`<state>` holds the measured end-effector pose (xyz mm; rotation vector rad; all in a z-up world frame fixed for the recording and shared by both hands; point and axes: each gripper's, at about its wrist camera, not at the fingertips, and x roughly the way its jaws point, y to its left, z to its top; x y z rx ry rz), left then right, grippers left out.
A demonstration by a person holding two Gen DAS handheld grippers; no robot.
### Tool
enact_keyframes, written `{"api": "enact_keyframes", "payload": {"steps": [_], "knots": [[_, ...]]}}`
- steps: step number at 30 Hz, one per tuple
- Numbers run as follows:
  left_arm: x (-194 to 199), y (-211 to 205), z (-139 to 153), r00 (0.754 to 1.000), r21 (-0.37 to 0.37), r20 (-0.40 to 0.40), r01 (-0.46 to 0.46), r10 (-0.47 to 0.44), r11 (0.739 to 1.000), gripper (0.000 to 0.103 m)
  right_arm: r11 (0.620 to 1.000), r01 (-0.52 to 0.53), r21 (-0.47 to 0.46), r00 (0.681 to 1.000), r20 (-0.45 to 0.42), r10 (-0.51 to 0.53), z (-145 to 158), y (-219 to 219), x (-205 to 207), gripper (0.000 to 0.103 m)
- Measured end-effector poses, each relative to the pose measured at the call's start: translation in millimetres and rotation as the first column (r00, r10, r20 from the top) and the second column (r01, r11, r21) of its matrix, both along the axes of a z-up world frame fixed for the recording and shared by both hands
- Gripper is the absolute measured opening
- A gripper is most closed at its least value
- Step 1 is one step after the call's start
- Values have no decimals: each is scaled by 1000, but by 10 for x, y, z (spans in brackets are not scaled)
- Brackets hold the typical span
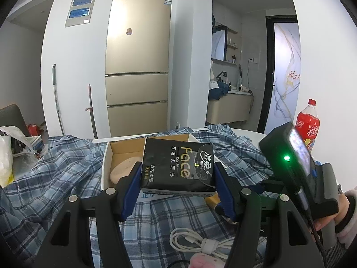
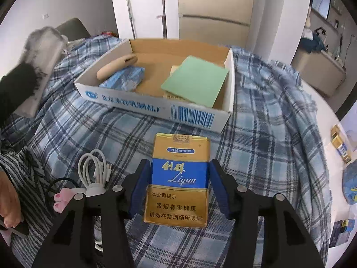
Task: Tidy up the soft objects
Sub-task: 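Lift the booklet and Liqun pack and carry them over the white box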
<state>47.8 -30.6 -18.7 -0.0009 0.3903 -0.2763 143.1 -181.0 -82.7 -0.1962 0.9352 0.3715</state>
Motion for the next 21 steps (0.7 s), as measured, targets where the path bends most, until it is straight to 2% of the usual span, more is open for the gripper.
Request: {"api": "enact_keyframes", "payload": {"steps": [6,9,12,21], "knots": [[-57,58,30,999,-21,31,-34,35,999,64,997,-13,75,985,175,-1,256,-65,-209,52],[-88,75,53,997,-24,51,-51,52,998,64,991,-10,131,961,275,-27,418,-136,-332,52],[-108,97,66,995,-27,68,-68,70,997,64,986,4,167,939,339,-61,510,-186,-398,52],[-158,128,85,992,-23,101,-77,79,997,64,981,-3,194,925,374,-70,592,-225,-452,53]]}}
